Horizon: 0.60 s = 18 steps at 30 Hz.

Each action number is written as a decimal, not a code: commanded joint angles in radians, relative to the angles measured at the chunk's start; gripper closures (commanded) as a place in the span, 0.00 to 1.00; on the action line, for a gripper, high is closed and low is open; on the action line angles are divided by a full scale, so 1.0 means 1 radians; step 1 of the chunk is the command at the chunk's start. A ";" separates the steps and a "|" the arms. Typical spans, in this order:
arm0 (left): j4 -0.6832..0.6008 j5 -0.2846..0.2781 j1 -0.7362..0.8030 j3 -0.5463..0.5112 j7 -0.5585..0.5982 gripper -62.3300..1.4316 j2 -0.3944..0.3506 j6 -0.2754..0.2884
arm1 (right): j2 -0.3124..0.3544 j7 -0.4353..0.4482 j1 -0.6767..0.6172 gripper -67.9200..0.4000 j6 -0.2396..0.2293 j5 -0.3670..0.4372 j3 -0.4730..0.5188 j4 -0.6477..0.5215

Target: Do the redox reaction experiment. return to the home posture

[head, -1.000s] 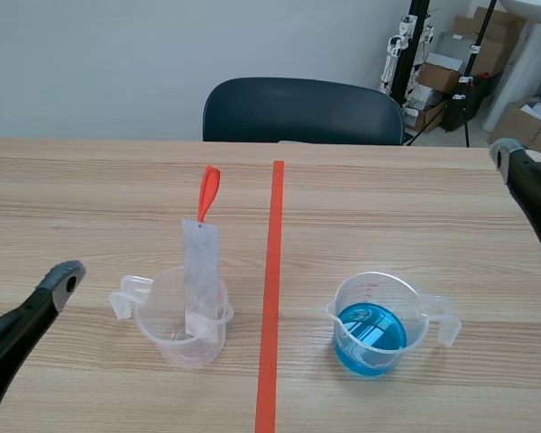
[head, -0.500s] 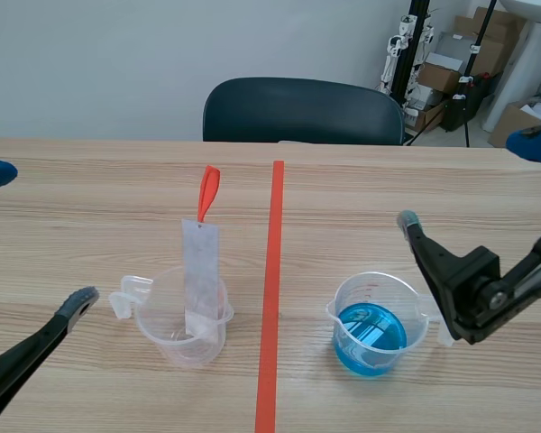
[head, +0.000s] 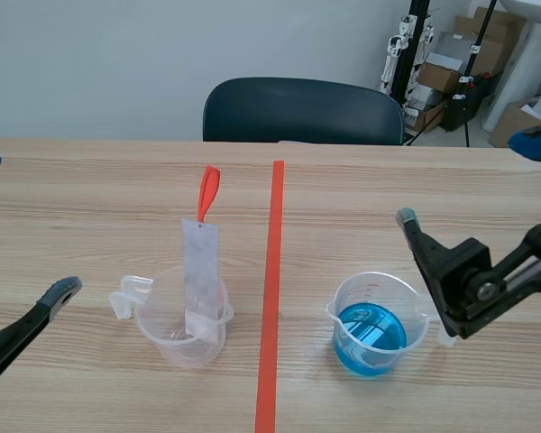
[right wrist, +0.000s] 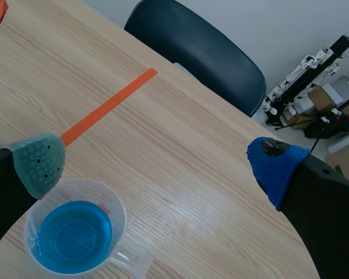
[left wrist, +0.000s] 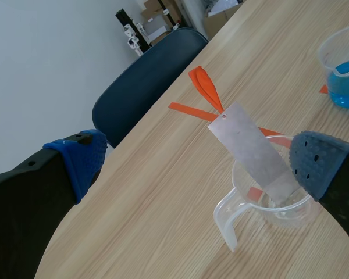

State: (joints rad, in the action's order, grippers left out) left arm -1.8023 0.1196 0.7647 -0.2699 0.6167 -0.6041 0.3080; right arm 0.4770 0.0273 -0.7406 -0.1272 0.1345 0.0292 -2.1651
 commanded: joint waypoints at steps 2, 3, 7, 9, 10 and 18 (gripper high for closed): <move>-0.009 -0.013 0.000 -0.001 0.010 0.00 0.003 -0.005 | 0.010 0.035 0.012 0.00 0.008 0.003 0.016 -0.016; -0.009 -0.013 0.000 -0.001 0.010 0.00 0.003 -0.005 | 0.010 0.035 0.012 0.00 0.008 0.003 0.016 -0.016; -0.009 -0.013 0.000 -0.001 0.010 0.00 0.003 -0.005 | 0.010 0.035 0.012 0.00 0.008 0.003 0.016 -0.016; -0.009 -0.013 0.000 -0.001 0.010 0.00 0.003 -0.005 | 0.010 0.035 0.012 0.00 0.008 0.003 0.017 -0.016; -0.009 -0.013 0.000 -0.001 0.010 0.00 0.003 -0.005 | 0.010 0.035 0.012 0.00 0.009 0.003 0.017 -0.016; -0.009 -0.013 0.000 -0.001 0.011 0.00 0.005 -0.006 | 0.010 0.026 0.029 0.00 0.032 0.003 0.018 -0.015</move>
State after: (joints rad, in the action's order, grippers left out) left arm -1.8023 0.1192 0.7647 -0.2691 0.6174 -0.6037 0.3080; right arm 0.4770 0.0456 -0.7296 -0.1017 0.1345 0.0334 -2.1651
